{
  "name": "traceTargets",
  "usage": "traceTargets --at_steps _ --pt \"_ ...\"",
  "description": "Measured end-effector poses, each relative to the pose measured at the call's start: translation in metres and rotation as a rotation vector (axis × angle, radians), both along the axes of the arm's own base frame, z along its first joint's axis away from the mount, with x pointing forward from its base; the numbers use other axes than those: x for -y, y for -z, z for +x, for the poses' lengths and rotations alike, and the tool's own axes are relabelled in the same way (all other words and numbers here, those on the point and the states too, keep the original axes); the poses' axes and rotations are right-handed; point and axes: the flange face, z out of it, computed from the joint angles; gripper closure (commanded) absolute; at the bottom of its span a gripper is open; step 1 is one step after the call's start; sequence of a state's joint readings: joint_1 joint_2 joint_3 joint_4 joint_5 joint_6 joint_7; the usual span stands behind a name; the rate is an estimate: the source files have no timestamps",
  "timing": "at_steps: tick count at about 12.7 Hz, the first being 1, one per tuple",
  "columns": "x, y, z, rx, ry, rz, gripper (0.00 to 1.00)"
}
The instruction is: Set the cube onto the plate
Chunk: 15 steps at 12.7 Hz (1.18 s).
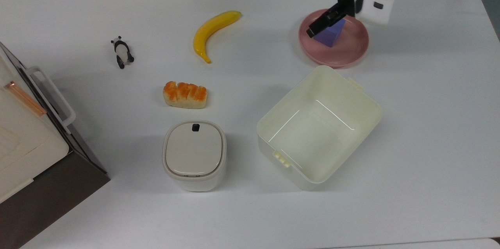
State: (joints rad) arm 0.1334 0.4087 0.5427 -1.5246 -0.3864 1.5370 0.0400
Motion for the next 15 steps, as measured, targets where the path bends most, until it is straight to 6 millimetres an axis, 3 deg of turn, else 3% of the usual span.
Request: traceTargets --at_steps 3,6,9,12,15 --pt "0.055 -0.056 0.02 0.057 0.135 0.075 0.0" --pt "0.123 -0.118 0.033 0.118 0.311 0.177 0.0" --pt "0.239 -0.192 0.032 0.234 0.521 0.253 0.0" --pt "0.328 -0.219 0.023 0.284 0.68 0.269 0.0" --pt "0.383 -0.222 0.017 0.305 0.773 0.255 0.0"
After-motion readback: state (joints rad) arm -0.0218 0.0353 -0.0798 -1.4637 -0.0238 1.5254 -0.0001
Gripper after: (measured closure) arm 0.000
